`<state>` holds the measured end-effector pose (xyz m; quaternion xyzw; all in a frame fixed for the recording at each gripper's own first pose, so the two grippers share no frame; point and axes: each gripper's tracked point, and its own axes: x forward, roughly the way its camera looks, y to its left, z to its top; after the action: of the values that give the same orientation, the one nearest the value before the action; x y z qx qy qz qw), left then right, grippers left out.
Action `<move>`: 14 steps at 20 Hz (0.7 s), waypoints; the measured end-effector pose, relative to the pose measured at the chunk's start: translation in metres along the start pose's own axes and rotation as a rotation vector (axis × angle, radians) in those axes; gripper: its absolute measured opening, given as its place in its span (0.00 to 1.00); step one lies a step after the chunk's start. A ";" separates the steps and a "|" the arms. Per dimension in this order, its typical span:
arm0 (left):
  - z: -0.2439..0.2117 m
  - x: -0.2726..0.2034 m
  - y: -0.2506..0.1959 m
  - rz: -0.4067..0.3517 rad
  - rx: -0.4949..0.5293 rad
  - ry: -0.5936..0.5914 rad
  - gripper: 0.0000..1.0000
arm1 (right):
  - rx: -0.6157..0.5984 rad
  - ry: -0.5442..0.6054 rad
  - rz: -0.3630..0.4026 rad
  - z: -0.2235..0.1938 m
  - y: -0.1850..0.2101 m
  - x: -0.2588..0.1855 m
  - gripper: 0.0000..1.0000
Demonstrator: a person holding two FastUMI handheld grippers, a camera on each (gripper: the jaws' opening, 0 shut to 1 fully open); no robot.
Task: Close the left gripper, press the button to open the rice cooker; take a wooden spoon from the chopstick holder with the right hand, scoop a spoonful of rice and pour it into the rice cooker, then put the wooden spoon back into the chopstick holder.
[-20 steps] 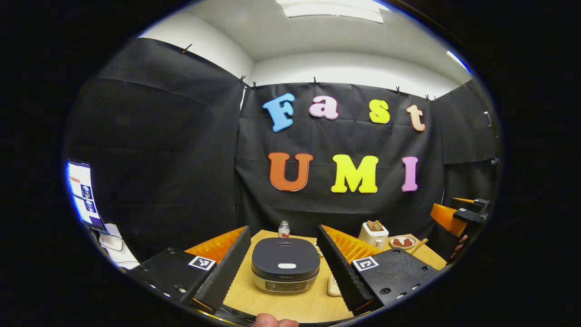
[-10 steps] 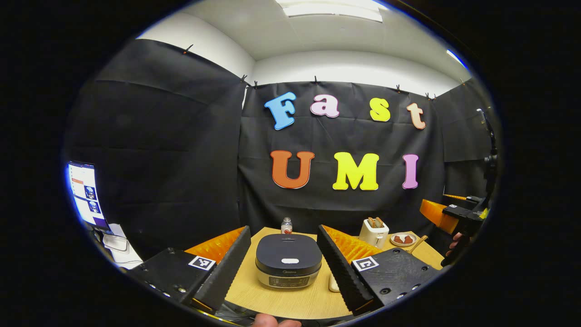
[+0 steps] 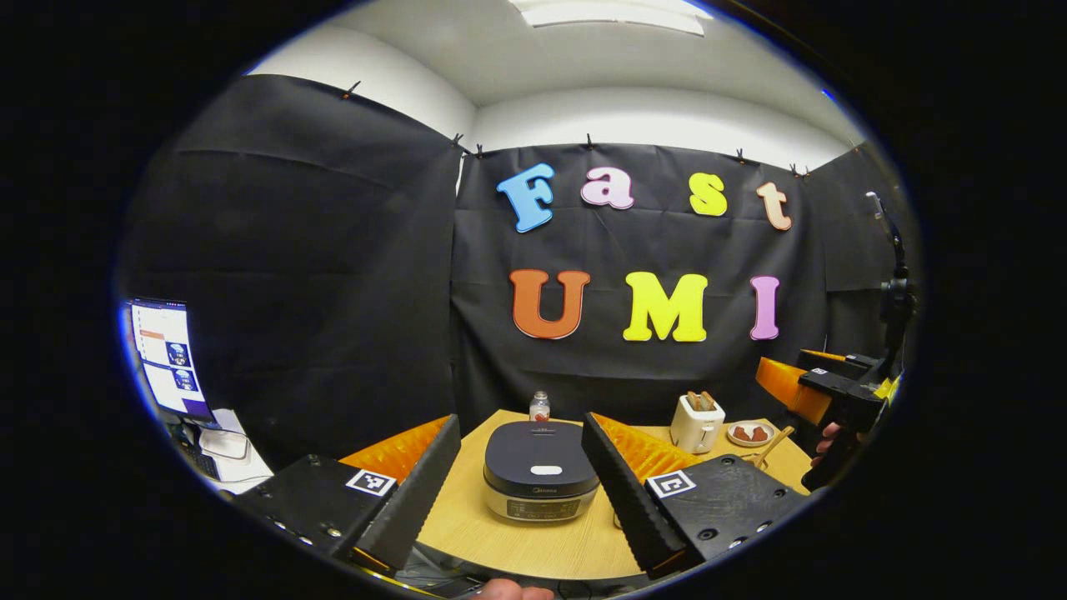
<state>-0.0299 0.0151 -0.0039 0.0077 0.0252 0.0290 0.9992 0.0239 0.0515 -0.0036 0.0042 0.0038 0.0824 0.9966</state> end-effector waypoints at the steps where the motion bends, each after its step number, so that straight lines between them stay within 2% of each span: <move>1: 0.000 0.003 0.000 0.003 0.002 0.001 0.94 | 0.000 0.006 0.002 -0.001 -0.003 0.002 1.00; 6: -0.009 0.018 -0.013 0.027 0.003 0.033 0.94 | 0.000 0.024 0.012 -0.005 -0.022 0.023 0.99; 9: -0.022 0.036 -0.026 0.025 -0.006 0.078 0.94 | 0.010 0.034 -0.010 -0.008 -0.049 0.036 0.99; 14: -0.072 0.072 -0.040 0.024 -0.025 0.288 0.94 | 0.030 0.059 -0.074 -0.025 -0.110 0.055 1.00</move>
<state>0.0407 -0.0198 -0.0797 -0.0087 0.1677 0.0422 0.9849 0.0960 -0.0479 -0.0298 0.0166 0.0343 0.0455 0.9982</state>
